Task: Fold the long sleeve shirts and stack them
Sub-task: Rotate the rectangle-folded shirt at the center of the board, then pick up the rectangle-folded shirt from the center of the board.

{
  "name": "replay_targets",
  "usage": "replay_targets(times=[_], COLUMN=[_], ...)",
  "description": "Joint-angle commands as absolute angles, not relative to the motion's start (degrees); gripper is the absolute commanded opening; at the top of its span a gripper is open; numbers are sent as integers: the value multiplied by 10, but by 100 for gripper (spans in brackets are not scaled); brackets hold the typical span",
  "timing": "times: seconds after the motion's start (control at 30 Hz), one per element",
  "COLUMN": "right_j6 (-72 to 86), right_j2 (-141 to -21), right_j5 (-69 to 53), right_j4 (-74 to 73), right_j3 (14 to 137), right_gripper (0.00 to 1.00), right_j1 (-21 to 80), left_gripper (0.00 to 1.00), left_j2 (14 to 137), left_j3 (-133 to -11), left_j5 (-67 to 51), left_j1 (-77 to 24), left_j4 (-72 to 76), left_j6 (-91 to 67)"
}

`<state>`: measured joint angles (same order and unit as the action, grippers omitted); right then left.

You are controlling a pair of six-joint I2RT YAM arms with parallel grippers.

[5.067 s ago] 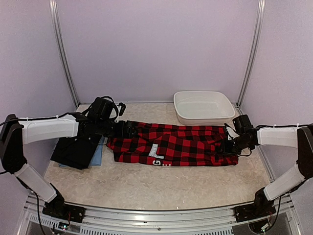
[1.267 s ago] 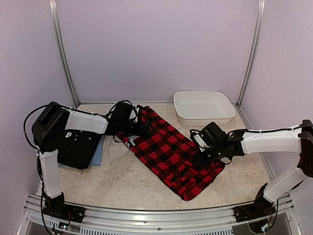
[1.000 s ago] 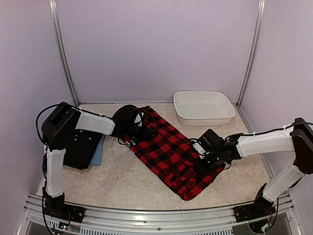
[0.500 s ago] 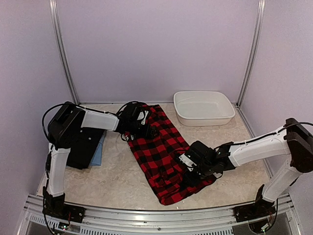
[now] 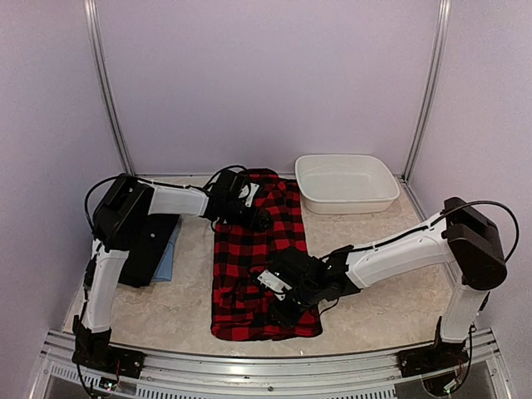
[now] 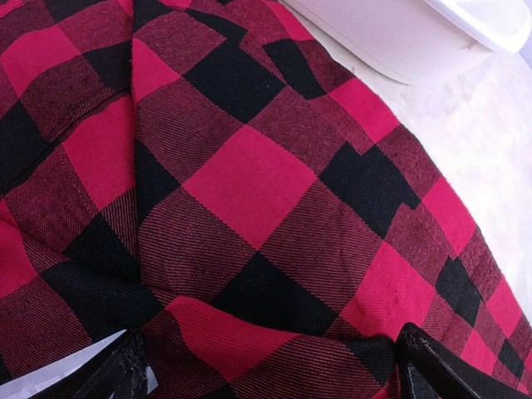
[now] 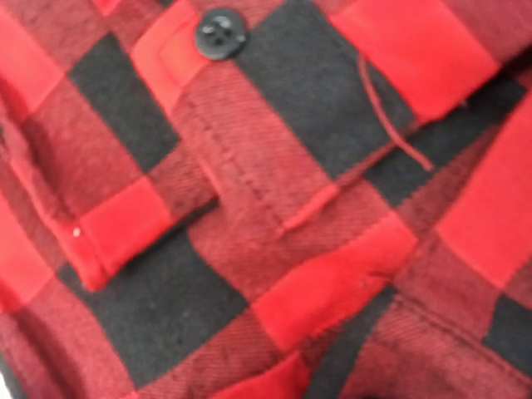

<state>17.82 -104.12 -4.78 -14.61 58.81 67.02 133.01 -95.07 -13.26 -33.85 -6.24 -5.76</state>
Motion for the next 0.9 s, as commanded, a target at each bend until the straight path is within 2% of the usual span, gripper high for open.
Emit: replay_targets(times=[0.0, 0.13, 0.27, 0.33, 0.47, 0.6, 0.87], right_j6=[152, 149, 139, 135, 129, 128, 135], right_j2=[-1067, -1026, -974, -941, -875, -843, -789], right_j5=[-18, 23, 39, 39, 41, 38, 16], right_j4=[-165, -164, -159, -149, -139, -149, -148], right_j3=[624, 607, 572, 547, 502, 476, 412], right_gripper=[46, 58, 82, 85, 85, 77, 76], right_j1=[676, 674, 675, 675, 675, 675, 681], left_gripper=[99, 99, 99, 99, 99, 99, 96], left_j2=[1348, 1288, 1192, 1151, 1066, 996, 795], left_j3=[-954, -906, -832, -788, -719, -681, -508], left_j5=[-119, -69, -40, -33, -27, -46, 74], left_j1=[-324, -320, -320, -320, -317, -328, -477], left_j4=[-58, 12, 78, 112, 146, 96, 3], left_j6=[-84, -100, -109, -114, -138, -141, -79])
